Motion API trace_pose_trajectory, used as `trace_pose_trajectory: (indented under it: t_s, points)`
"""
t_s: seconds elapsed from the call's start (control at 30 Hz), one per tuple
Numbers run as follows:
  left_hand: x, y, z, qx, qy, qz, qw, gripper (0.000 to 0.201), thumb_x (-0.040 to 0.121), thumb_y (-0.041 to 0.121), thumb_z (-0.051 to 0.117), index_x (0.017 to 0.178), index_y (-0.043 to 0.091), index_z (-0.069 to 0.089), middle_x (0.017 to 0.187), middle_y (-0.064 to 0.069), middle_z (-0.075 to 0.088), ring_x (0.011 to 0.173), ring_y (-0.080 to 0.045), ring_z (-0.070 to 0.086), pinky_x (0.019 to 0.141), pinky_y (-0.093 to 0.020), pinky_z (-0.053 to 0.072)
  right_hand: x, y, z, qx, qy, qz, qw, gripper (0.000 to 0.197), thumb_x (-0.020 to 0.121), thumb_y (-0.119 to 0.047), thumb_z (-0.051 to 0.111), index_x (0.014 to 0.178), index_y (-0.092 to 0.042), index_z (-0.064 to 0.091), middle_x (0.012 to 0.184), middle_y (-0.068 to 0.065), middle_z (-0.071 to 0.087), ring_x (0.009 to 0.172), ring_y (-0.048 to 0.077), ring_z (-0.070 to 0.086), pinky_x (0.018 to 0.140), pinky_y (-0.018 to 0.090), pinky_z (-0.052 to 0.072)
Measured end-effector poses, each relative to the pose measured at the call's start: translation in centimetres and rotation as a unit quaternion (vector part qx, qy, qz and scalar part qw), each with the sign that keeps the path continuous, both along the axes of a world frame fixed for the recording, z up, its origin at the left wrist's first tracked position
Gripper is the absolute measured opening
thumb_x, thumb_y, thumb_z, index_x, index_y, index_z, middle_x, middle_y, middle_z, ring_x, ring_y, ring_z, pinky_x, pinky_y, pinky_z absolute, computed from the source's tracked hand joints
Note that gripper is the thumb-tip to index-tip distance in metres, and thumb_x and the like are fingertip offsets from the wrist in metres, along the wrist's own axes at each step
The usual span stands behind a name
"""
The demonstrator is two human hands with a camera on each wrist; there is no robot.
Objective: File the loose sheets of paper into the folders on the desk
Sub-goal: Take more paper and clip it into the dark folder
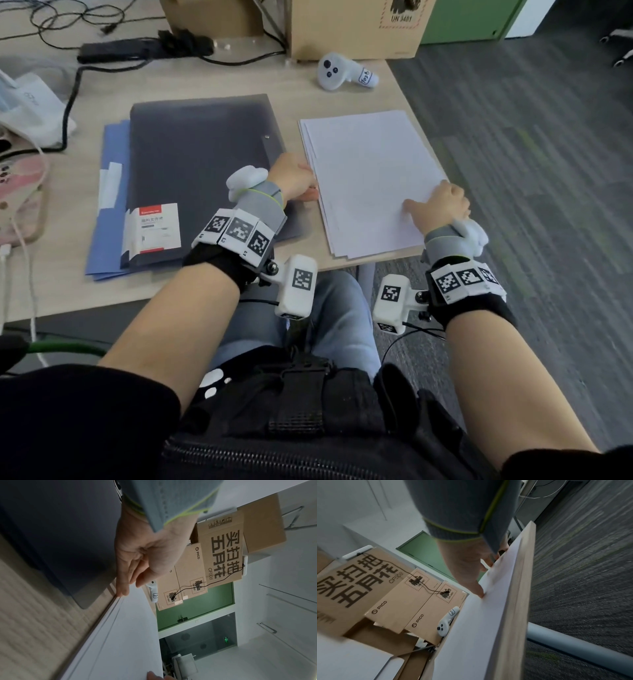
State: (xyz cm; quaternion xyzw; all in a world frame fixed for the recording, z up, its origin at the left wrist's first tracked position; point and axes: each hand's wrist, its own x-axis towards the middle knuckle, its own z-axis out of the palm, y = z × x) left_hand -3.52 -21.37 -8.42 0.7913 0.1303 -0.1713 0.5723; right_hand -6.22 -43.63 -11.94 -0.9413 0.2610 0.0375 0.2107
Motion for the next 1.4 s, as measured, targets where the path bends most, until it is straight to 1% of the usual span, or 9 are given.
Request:
trace_pose_trajectory:
  t_s: [0.2, 0.37, 0.53, 0.67, 0.77, 0.93, 1.03, 1.13, 1.4]
  points:
    - [0.3, 0.0, -0.9, -0.007, 0.006, 0.047, 0.999, 0.023, 0.082, -0.014, 0.049, 0.076, 0.008, 0.049, 0.081, -0.013, 0.051, 0.066, -0.026, 0.060, 0.054, -0.022, 0.056, 0.1, 0.4, 0.4, -0.004, -0.023, 0.023, 0.999, 0.069, 0.081, -0.034, 0.064, 0.137, -0.006, 0.034, 0.139, 0.016, 0.036, 0.129, 0.035, 0.032, 0.102, 0.043, 0.033]
    - [0.8, -0.2, -0.1, -0.058, 0.029, 0.071, 0.995, 0.014, 0.084, -0.016, 0.052, 0.082, -0.003, 0.054, 0.072, -0.016, 0.057, 0.040, -0.015, 0.062, 0.049, -0.022, 0.057, 0.5, 0.1, 0.4, 0.014, -0.046, 0.013, 0.999, 0.066, 0.080, -0.026, 0.067, 0.136, -0.007, 0.037, 0.138, 0.016, 0.035, 0.129, 0.034, 0.031, 0.099, 0.043, 0.036]
    - [1.1, -0.4, 0.2, -0.080, 0.033, 0.065, 0.994, 0.014, 0.085, -0.013, 0.052, 0.096, -0.006, 0.057, 0.077, -0.014, 0.060, 0.061, -0.019, 0.062, 0.047, -0.015, 0.055, 0.5, -0.2, 0.5, 0.035, -0.086, 0.004, 0.996, 0.060, 0.078, -0.014, 0.066, 0.132, -0.007, 0.042, 0.135, 0.015, 0.036, 0.126, 0.033, 0.030, 0.088, 0.036, 0.037]
    - [1.2, -1.0, -0.1, -0.031, 0.010, 0.010, 0.999, 0.019, 0.085, -0.006, 0.054, 0.071, 0.007, 0.054, 0.065, -0.006, 0.049, 0.037, -0.005, 0.052, 0.039, -0.010, 0.045, 0.6, -0.2, 0.3, 0.039, -0.099, 0.011, 0.994, 0.057, 0.076, -0.010, 0.065, 0.129, -0.006, 0.046, 0.132, 0.014, 0.037, 0.123, 0.033, 0.032, 0.084, 0.033, 0.037]
    - [0.8, -1.6, -0.4, 0.031, -0.014, -0.044, 0.998, 0.014, 0.085, 0.000, 0.053, 0.076, 0.009, 0.056, 0.068, -0.004, 0.050, 0.048, -0.012, 0.045, 0.038, -0.013, 0.039, 0.8, -0.2, 0.4, 0.050, -0.089, 0.006, 0.995, 0.058, 0.077, -0.008, 0.063, 0.131, -0.006, 0.044, 0.134, 0.014, 0.036, 0.125, 0.032, 0.031, 0.086, 0.033, 0.036]
    - [0.8, -2.0, 0.1, 0.027, -0.041, -0.110, 0.993, 0.020, 0.081, -0.001, 0.048, 0.097, 0.005, 0.058, 0.092, -0.011, 0.057, 0.080, -0.022, 0.052, 0.074, -0.029, 0.041, 1.4, -0.7, 0.9, 0.104, -0.073, -0.025, 0.992, 0.050, 0.080, -0.007, 0.058, 0.128, -0.006, 0.045, 0.136, 0.014, 0.039, 0.126, 0.031, 0.037, 0.091, 0.038, 0.039]
    - [0.9, -1.9, 0.2, 0.013, -0.051, -0.116, 0.992, 0.028, 0.085, -0.004, 0.040, 0.102, 0.007, 0.058, 0.099, -0.012, 0.058, 0.087, -0.022, 0.052, 0.075, -0.029, 0.040, 1.5, -1.0, 1.3, 0.174, -0.075, -0.048, 0.981, 0.048, 0.085, -0.011, 0.054, 0.131, -0.006, 0.043, 0.134, 0.012, 0.047, 0.106, 0.029, 0.053, 0.079, 0.034, 0.040]
    - [1.0, -1.6, 0.4, -0.001, -0.071, -0.098, 0.993, 0.030, 0.085, -0.001, 0.037, 0.103, 0.011, 0.057, 0.099, -0.010, 0.058, 0.086, -0.022, 0.052, 0.073, -0.031, 0.039, 1.6, -0.9, 1.8, 0.242, -0.098, -0.075, 0.963, 0.048, 0.086, -0.011, 0.050, 0.133, -0.007, 0.042, 0.130, 0.011, 0.052, 0.090, 0.022, 0.047, 0.076, 0.031, 0.037]
    - [1.7, -0.8, 0.5, -0.019, -0.105, -0.009, 0.994, 0.035, 0.090, -0.001, 0.048, 0.124, 0.003, 0.053, 0.107, -0.003, 0.059, 0.094, -0.017, 0.057, 0.077, -0.019, 0.050, 1.2, -0.3, 2.6, 0.416, -0.207, -0.083, 0.882, 0.046, 0.074, 0.009, 0.046, 0.115, -0.009, 0.057, 0.079, -0.001, 0.056, 0.072, 0.018, 0.049, 0.062, 0.024, 0.039]
